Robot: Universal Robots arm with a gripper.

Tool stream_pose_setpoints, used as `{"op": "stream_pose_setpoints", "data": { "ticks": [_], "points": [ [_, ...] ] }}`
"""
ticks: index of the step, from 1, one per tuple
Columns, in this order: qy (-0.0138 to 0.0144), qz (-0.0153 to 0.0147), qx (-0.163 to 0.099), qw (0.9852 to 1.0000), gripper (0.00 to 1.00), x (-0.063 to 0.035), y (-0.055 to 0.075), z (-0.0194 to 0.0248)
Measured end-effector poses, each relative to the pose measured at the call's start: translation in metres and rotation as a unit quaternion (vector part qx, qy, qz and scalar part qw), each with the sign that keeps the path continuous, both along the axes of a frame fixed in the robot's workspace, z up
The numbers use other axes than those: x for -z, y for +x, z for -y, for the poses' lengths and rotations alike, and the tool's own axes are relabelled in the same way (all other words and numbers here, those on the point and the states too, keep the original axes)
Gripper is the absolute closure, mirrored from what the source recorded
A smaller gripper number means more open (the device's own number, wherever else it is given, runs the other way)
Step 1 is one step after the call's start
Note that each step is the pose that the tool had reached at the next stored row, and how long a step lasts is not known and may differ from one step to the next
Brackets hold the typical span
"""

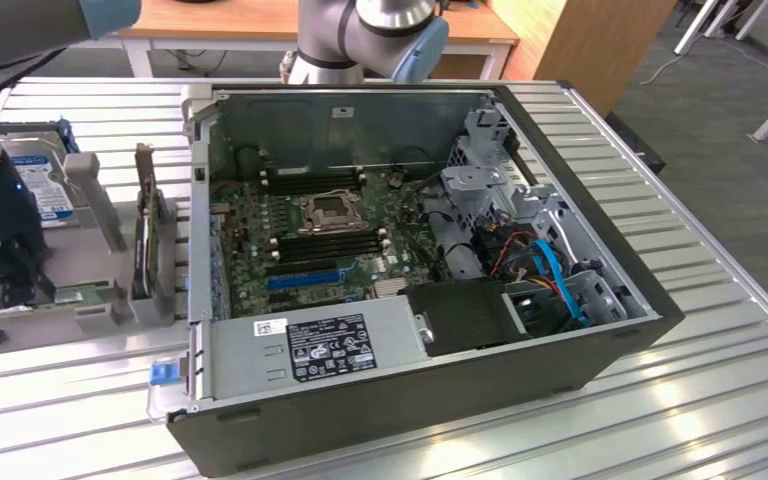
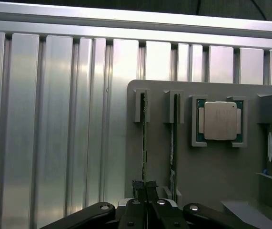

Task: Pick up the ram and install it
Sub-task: 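Pick up the ram and move it above insertion slot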

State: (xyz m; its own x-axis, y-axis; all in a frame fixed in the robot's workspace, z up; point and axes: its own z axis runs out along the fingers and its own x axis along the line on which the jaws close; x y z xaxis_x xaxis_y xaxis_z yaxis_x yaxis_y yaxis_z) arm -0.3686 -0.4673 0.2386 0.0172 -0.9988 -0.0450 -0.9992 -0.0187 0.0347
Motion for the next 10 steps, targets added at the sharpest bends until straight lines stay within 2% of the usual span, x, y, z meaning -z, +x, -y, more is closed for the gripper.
{"op": "stream_pose_setpoints", "data": {
  "ticks": [10],
  "points": [
    [-0.0002,-0.0002,0.0,1.0,0.88,-0.0289,0.001,0.0]
  ]
}}
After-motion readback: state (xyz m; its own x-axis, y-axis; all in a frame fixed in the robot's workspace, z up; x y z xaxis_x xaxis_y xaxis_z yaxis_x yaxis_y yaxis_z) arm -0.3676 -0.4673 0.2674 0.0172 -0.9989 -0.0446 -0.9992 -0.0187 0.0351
